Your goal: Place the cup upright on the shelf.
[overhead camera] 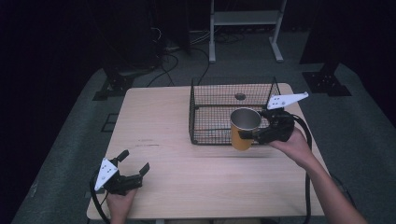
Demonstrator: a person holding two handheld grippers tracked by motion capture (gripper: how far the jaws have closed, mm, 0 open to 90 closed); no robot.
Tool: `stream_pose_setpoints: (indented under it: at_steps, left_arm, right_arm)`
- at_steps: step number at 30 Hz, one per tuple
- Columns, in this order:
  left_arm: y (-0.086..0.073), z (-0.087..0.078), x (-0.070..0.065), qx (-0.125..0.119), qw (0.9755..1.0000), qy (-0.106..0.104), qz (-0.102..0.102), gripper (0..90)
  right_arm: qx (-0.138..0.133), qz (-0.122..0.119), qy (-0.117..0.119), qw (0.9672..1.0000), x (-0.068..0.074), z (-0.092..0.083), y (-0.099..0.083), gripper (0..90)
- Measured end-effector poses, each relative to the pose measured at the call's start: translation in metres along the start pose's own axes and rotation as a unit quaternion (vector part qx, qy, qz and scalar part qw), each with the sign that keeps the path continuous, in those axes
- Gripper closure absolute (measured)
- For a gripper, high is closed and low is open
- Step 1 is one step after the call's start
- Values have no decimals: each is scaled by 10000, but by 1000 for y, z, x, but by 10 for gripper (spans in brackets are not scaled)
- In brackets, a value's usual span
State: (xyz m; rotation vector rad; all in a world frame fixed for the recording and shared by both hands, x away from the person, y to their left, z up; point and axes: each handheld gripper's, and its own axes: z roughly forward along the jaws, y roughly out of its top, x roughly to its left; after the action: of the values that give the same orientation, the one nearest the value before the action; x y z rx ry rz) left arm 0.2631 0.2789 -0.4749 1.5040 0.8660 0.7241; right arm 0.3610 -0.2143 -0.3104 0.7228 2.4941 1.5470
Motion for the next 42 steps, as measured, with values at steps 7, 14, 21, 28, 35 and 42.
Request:
stream_pose_setpoints:
  at_steps: [7,14,21,28,35,42]
  left_arm:
    - [0,0,1,-6,10000,-2,-5,23]
    - [0,0,1,-11,10000,-10,-27,23]
    - [0,0,1,-22,10000,-15,-42,23]
    - [0,-1,1,-33,10000,-22,-52,23]
    - [0,-1,2,-36,10000,-28,-57,24]
    - [0,-1,2,-42,10000,-33,-61,23]
  right_arm:
    - [115,-12,-69,9999,-17,12,14,126]
    - [241,71,-125,9996,-37,28,23,126]
    - [357,169,-158,9991,-53,40,29,126]
    - [373,227,-229,9988,-63,47,34,126]
    - [460,301,-280,9981,-75,59,36,126]
    - [525,384,-335,9973,-86,74,36,126]
